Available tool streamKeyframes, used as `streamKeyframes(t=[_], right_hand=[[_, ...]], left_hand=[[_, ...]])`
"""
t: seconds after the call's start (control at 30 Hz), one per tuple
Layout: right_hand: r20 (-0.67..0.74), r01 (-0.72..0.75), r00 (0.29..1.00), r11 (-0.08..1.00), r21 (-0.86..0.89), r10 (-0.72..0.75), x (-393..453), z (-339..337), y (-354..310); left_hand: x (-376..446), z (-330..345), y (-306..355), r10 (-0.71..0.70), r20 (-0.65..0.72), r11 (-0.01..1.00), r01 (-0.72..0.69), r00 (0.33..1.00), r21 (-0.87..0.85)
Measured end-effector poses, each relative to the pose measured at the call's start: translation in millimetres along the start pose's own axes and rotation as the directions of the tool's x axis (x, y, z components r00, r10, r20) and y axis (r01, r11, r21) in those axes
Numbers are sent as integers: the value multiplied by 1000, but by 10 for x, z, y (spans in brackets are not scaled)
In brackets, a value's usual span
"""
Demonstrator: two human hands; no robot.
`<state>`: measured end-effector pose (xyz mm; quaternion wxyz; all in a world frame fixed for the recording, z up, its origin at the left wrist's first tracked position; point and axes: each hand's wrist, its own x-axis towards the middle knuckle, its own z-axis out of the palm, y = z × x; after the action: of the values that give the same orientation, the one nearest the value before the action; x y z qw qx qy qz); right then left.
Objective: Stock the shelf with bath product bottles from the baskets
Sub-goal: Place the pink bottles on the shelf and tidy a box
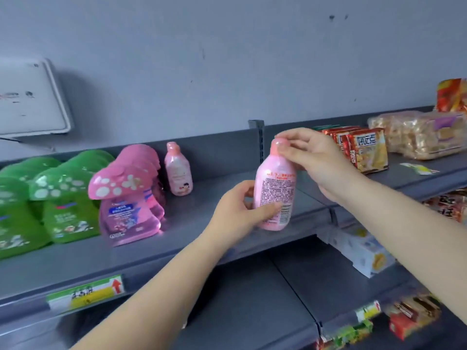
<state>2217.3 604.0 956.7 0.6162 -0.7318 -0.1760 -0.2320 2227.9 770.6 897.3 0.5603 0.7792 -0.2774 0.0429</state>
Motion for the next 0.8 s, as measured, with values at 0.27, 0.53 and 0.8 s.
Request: streamKeyframes(t=[0.27,0.53,0.8], right_hand=[[155,-25,988,1000,8,23,568,819,88],[249,-39,967,999,-20,43,1056,1138,280],[341,-39,939,999,-31,48,1403,1337,527]], left_hand=[[95,-706,-345,-93,-175,994,100,980,33],[381,-907,-543,-160,-299,983,179,941,38],[566,-1002,-723,-198,-434,960,264,879,97]])
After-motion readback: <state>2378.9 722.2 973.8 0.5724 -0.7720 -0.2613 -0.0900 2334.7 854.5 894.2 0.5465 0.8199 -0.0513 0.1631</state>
